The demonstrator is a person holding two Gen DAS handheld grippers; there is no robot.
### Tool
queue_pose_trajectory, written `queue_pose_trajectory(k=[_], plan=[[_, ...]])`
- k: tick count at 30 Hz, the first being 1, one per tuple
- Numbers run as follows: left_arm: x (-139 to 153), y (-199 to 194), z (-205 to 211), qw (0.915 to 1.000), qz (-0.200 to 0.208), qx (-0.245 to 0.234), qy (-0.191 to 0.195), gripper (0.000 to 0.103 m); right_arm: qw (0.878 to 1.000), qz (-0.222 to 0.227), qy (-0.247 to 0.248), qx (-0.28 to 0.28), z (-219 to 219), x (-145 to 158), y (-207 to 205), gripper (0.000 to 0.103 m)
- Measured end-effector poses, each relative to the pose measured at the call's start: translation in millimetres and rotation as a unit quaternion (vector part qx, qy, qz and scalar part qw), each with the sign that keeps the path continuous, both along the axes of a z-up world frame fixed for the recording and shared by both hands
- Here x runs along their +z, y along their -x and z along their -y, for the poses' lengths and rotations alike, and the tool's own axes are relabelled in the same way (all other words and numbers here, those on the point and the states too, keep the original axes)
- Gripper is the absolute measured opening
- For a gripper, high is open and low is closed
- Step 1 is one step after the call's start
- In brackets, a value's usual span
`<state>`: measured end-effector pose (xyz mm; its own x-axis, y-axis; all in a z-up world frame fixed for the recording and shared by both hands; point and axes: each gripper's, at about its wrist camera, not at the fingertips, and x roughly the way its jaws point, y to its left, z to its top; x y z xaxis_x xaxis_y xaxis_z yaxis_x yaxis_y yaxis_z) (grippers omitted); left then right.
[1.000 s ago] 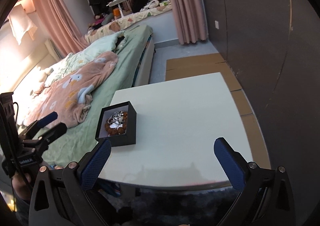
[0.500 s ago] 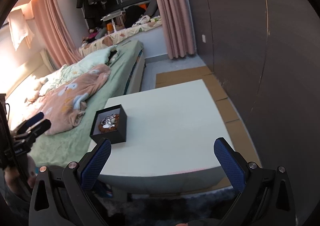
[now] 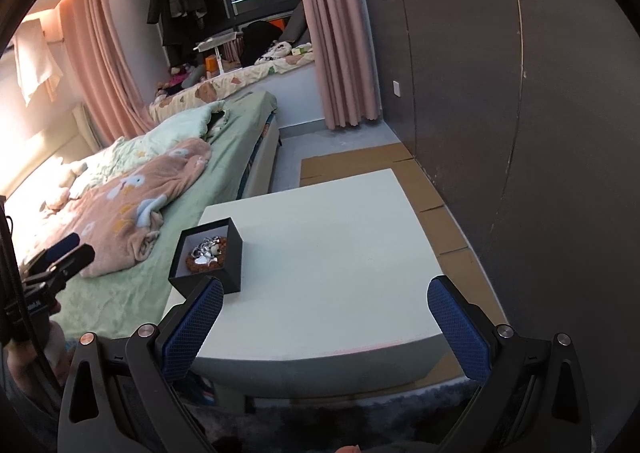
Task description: Organize jewelry
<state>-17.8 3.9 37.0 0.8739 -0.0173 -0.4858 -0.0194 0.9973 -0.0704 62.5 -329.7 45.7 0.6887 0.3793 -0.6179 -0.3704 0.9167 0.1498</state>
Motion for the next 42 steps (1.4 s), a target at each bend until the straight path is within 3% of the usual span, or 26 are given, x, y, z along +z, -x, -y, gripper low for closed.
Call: queue_pose_trajectory(k=[7,19,29,42], plan=[[-2,0,0,1.0,-0.006,0.002,0.006,0.101,1.0,0.003,0.012,-0.001,-6,-1,2,0.103],[-2,-2,-3,0.9999,-0.007,0.008,0.013,0.101,1.0,-0.013,-0.026,-0.011,5,-3,0,0.103],[-3,-5,0,0.9999,-0.012,0.004,0.006,0.101,1.0,-0.005,-0.011,-0.006,-6,-3,4,0.103],[-5,-8,-4,0.9997,-0.007,0.012,0.021,0.101,0.999,-0.006,-0.036,-0.016,2,-3,2,0.103]])
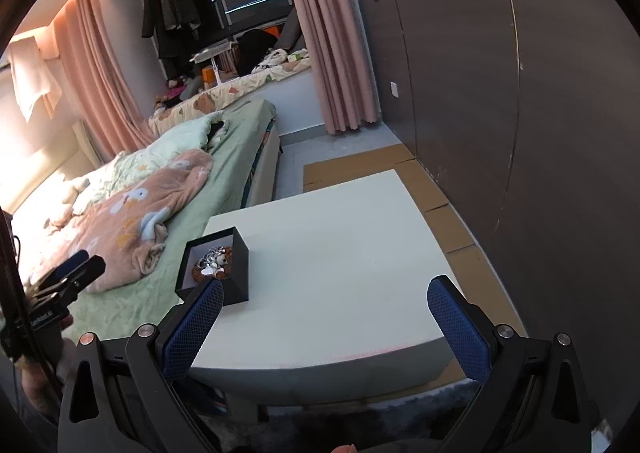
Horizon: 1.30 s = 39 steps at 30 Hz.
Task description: Organize jewelry
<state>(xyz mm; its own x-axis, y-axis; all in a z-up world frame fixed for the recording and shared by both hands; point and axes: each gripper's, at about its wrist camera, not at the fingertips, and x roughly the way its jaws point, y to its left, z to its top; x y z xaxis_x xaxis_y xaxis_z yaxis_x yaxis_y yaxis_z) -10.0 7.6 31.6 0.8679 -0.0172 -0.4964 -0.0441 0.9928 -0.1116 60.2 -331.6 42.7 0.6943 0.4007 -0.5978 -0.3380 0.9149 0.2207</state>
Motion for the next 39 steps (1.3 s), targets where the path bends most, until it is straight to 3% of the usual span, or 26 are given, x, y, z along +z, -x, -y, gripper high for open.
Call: queue_pose_trajectory(k=[15,39], plan=[[1,3,14,0.9995,0.009,0.01,-0.03,0.101,1.0,0.0,-0.005,0.003,2,2,2,0.103],[0,8,17,0.9991,0.015,0.009,-0.038,0.101,1.0,-0.006,-0.013,0.005,3,2,4,0.103]])
